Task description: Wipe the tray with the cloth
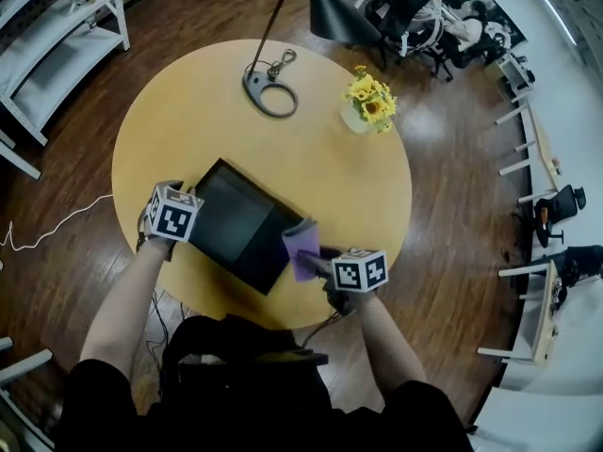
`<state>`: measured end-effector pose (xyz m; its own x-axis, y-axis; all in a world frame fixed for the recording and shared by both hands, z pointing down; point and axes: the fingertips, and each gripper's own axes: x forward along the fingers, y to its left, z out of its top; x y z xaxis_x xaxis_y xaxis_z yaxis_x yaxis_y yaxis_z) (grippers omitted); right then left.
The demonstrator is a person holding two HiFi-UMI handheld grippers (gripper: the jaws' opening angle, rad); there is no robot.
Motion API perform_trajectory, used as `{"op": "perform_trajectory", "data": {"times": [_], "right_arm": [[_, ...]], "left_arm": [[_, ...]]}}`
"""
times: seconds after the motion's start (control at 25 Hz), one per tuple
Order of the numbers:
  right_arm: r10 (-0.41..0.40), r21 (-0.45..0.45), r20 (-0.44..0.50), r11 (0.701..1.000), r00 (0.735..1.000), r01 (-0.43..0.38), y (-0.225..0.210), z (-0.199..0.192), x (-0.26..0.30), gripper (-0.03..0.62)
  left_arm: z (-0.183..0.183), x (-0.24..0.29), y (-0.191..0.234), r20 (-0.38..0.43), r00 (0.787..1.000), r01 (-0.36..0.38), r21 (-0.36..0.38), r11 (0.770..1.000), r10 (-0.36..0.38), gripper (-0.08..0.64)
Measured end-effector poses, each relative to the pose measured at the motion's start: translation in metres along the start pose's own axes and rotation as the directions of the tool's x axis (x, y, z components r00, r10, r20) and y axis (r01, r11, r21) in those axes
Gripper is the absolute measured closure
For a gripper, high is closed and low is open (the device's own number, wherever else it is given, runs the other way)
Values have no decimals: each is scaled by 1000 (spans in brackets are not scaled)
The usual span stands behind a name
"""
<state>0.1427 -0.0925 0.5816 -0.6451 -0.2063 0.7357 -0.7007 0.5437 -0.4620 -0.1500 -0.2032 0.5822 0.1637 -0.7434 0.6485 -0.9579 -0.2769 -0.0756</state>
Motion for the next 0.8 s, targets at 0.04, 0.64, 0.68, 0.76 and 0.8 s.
{"op": "perform_trajectory", "data": {"times": [0.04, 0.64, 0.68, 0.76, 0.8], "right_arm": [[-4, -86, 17, 996, 1000, 5, -2, 30, 6, 439], [-243, -773, -271, 631, 931, -61, 37, 179, 218, 416], [-228, -773, -272, 630, 935, -72, 41, 176, 222, 413], [-217, -781, -252, 621, 943, -66, 45, 173, 224, 411], [-223, -786, -238, 616, 945, -53, 44, 174, 223, 411]], "left_arm": [[-13, -10, 2, -8, 1000, -7, -40, 999, 7, 465], [-67, -33, -21, -188, 980, -66, 14, 998, 67, 407], [-69, -33, -22, -203, 977, -62, 54, 997, 71, 429], [-71, -34, -19, -225, 971, -60, 87, 994, 78, 461], [-72, -35, -16, -232, 969, -66, 78, 995, 82, 475]]}}
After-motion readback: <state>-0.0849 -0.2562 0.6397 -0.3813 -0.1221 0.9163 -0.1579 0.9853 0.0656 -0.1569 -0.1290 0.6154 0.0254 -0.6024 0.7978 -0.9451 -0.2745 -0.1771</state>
